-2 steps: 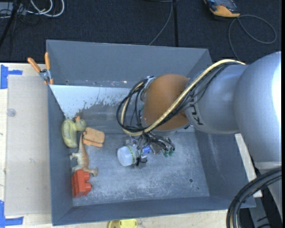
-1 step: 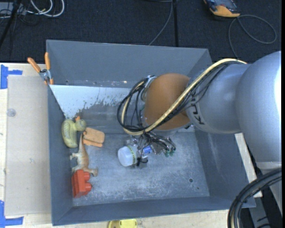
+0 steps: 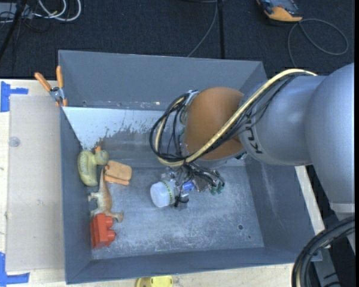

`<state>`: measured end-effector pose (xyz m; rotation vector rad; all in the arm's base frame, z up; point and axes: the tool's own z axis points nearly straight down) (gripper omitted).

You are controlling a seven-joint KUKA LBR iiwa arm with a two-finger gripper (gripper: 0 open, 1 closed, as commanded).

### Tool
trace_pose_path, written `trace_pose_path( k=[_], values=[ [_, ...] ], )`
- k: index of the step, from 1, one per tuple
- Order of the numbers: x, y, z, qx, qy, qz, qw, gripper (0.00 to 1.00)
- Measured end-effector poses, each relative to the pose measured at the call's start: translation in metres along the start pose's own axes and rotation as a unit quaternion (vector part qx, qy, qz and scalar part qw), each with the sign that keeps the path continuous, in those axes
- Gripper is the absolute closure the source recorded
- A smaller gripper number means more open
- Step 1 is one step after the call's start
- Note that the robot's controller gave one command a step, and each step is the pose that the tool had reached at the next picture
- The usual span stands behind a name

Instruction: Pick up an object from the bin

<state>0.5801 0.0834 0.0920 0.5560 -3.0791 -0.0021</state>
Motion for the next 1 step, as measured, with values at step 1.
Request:
trace_pose_path(
  k=[1],
  values=[
    [-0.0005,0.0003,-0.0214,0.0,-0.001,0.0,1.0,1.0]
  ],
)
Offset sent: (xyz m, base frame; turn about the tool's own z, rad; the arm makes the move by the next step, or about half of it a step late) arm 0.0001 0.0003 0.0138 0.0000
